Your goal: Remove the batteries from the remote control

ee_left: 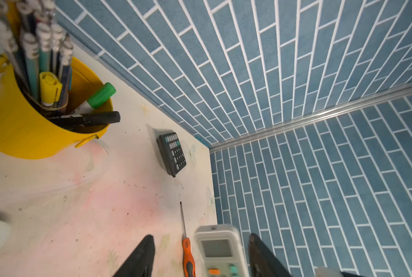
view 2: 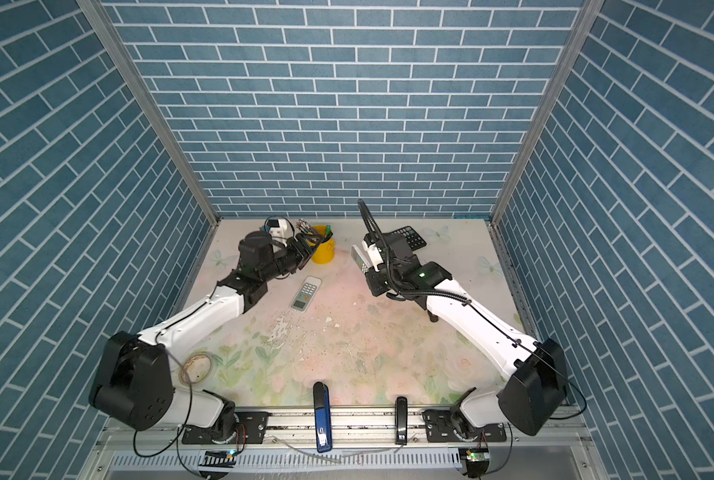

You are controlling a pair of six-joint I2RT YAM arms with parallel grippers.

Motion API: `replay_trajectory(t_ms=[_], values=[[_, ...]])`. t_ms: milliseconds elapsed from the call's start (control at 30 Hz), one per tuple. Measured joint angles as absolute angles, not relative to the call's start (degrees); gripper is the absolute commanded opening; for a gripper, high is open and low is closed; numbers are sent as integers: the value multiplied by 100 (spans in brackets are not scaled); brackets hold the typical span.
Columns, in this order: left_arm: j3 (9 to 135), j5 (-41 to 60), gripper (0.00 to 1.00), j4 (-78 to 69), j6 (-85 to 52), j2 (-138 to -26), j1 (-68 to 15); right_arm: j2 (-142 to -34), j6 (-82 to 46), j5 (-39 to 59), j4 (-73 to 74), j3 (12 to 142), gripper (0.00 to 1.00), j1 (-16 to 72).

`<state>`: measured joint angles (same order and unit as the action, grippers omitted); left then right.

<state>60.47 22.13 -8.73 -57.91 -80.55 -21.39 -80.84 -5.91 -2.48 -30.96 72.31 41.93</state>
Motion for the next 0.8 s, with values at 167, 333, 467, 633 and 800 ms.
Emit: replay_trajectory(t_ms=[167,333,467,633,800], values=[[6963,2423,65,729,-5332,-8055,-2047,-8259,-95,-985,-3072,7229,0,4473],[7059,2749,65,1553,-5328,-8593,-2097,-8372,329,-1492,-2969,7231,0,4930],[7094,2902,65,2005,-5356,-8851,-2182,-8541,648,-1863,-2939,7234,0,5277],[7177,3083,65,1970,-5570,-8910,-2279,-8774,950,-2272,-2941,7240,0,5592],[7177,3148,64,1780,-5745,-8973,-2434,-8860,1081,-2502,-2934,7262,0,5758]])
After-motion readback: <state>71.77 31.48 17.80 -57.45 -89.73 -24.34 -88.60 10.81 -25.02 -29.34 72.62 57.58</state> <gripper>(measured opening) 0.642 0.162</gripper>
